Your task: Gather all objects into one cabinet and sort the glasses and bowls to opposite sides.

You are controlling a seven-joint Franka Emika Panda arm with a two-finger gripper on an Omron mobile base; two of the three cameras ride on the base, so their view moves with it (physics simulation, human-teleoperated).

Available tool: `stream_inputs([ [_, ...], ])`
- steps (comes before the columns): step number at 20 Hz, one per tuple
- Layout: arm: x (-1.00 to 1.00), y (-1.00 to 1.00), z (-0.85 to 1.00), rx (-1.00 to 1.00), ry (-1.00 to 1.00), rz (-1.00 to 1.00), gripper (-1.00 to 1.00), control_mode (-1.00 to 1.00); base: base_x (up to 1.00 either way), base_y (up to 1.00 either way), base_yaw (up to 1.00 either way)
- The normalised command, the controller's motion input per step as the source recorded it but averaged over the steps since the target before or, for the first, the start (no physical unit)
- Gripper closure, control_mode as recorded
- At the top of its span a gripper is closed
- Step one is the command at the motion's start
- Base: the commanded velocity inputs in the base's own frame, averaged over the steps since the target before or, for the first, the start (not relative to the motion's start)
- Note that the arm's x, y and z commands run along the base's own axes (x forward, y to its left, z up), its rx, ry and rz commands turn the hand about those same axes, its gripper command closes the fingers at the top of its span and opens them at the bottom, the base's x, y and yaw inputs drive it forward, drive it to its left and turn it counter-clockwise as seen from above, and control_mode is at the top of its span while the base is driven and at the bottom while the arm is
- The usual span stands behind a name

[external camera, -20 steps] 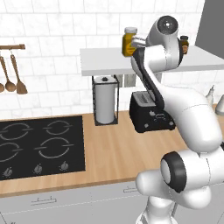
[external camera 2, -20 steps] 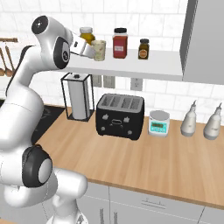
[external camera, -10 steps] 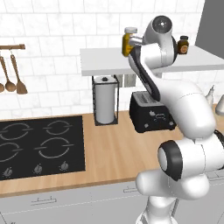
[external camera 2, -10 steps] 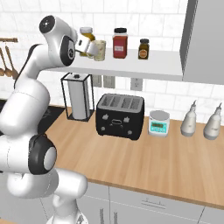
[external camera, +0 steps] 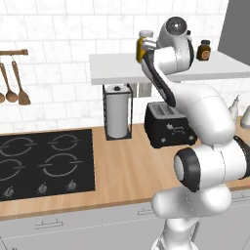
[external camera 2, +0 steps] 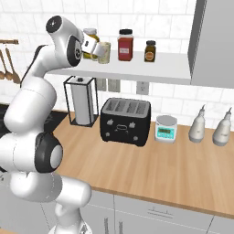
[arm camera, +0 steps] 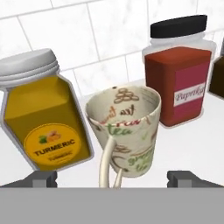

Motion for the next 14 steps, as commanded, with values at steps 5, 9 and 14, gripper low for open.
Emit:
stream_inputs([
  [5,0.28,0.00,-0.08,0.00,0.03,-0.02,-1.00,-1.00,0.00,0.00,0.00],
  [9,0.24,0.00,0.00,0.00,0.00,-0.02,-1.00,-1.00,0.00,0.00,0.00],
  [14,0.20,0.00,0.00,0.00,0.00,-0.01,-1.00,-1.00,0.00,0.00,0.00],
])
